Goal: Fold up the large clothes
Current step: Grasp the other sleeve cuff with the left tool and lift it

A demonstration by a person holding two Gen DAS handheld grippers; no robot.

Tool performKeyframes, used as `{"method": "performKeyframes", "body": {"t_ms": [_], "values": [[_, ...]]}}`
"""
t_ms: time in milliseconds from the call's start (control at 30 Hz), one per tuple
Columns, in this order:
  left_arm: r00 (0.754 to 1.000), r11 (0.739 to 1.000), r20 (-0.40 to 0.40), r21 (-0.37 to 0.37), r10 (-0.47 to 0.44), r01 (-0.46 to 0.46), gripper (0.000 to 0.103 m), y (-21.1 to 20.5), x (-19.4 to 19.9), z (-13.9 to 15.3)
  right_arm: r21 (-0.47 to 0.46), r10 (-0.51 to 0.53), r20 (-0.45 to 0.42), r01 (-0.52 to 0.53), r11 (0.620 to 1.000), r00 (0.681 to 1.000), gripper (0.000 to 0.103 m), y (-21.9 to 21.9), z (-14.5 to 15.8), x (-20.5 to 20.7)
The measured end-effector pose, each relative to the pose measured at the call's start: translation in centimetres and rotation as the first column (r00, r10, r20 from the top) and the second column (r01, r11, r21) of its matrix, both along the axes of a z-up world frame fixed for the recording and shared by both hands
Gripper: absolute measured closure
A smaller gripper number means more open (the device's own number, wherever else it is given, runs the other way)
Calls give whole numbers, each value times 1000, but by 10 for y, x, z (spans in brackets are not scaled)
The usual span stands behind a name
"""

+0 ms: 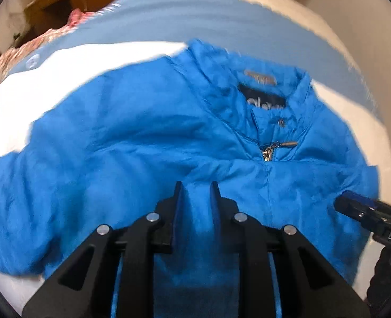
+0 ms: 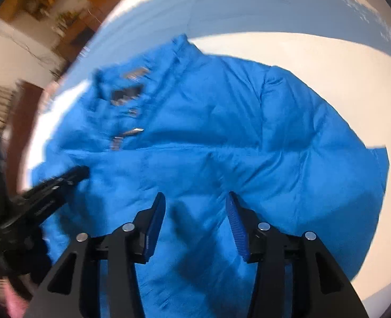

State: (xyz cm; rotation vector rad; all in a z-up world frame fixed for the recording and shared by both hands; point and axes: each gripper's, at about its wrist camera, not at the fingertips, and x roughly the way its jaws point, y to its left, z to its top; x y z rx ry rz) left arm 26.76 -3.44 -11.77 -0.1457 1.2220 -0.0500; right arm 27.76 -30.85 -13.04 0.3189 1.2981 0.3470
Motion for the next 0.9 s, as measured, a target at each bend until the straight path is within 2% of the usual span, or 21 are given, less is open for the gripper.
{"method": "performKeyframes", "body": {"t_ms": [100, 167, 200, 233, 300, 367, 433, 533, 633, 733, 800, 833, 900], "values": [[996, 998, 73, 15, 58, -59, 65, 42, -39, 29, -28, 30, 33, -29, 999, 999, 48, 2, 19, -21], [989, 992, 98, 48, 113, -118, 62, 78, -62, 39, -48, 49, 54, -46, 998, 997, 48, 5, 27, -39], [984, 986, 106, 66, 144, -152, 57, 96, -75, 42, -55, 55, 58, -52, 997, 997, 47, 7, 29, -48], [978, 978, 108, 86, 181, -191, 47, 117, -86, 44, -55, 63, 61, -59, 997, 996, 47, 6, 30, -53], [951, 947, 123, 124, 283, -297, 41, 166, -115, 49, -72, 66, 65, -62, 995, 996, 47, 10, 29, -59], [918, 906, 124, 156, 377, -393, 39, 216, -140, 50, -92, 84, 70, -77, 993, 994, 46, 19, 28, -65], [872, 857, 113, 161, 476, -489, 36, 264, -164, 47, -95, 97, 65, -91, 991, 993, 46, 28, 24, -71], [765, 754, 94, 130, 637, -644, 36, 336, -207, 42, -96, 102, 58, -96, 991, 993, 46, 35, 23, -78], [626, 626, 74, 29, 776, -779, 36, 402, -249, 35, -99, 100, 56, -94, 991, 993, 46, 42, 22, -80], [529, 531, 40, -69, 848, -845, 36, 442, -273, 22, -111, 103, 57, -96, 989, 993, 46, 50, 21, -82], [490, 487, 13, -139, 872, -862, 37, 461, -279, 12, -115, 104, 54, -97, 989, 993, 46, 55, 20, -84], [480, 471, -6, -187, 877, -862, 37, 471, -281, 5, -118, 103, 52, -96, 988, 993, 46, 56, 20, -85], [470, 452, -31, -227, 882, -863, 37, 481, -278, -5, -129, 97, 46, -90, 988, 994, 46, 57, 19, -88]]}}
